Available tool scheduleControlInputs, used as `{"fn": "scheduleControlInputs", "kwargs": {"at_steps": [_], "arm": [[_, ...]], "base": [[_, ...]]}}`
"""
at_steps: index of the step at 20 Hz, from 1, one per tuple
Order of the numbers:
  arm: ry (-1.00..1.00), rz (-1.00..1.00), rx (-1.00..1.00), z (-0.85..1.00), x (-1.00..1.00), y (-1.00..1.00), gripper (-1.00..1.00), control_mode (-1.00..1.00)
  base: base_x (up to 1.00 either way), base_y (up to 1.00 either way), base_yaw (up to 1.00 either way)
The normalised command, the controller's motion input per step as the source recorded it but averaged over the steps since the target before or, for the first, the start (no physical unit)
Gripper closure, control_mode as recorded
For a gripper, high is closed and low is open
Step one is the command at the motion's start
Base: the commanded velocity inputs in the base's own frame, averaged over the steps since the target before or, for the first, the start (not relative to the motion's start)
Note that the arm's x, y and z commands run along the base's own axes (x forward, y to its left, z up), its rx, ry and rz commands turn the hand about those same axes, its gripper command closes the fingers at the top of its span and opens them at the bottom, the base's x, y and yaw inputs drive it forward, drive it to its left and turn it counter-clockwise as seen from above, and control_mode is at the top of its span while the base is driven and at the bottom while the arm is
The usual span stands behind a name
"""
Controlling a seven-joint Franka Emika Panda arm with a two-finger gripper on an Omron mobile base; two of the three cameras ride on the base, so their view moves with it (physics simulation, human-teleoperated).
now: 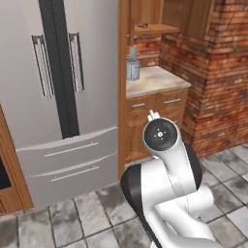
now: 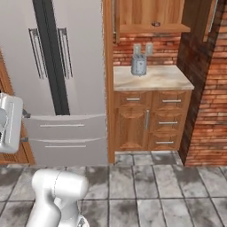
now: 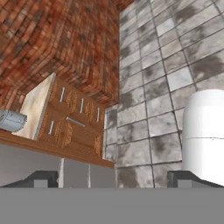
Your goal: Pick the avocado and bread from the counter and place them on the plate. Then pick the jam from the cabinet and place it next to the plate. Lastly close the cabinet door.
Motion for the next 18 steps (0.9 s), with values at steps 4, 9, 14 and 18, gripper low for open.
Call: {"fn": "scheduleControlInputs", "kwargs": {"at_steps": [4,9,14,18], "arm": [[0.00,0.00,0.00,0.00,0.00,0.00,-1.00,1.00],[0.00,0.00,0.00,0.00,0.00,0.00,-1.00,1.00],[0.00,0.00,0.00,0.00,0.00,0.00,-1.00,1.00],[0.00,0.00,0.00,0.00,0.00,0.00,-1.00,1.00]], "base": [[0.48,-0.49,0.00],[0.53,-0.48,0.00],[0.60,-0.39,0.00],[0.69,-0.21,-0.04]]}}
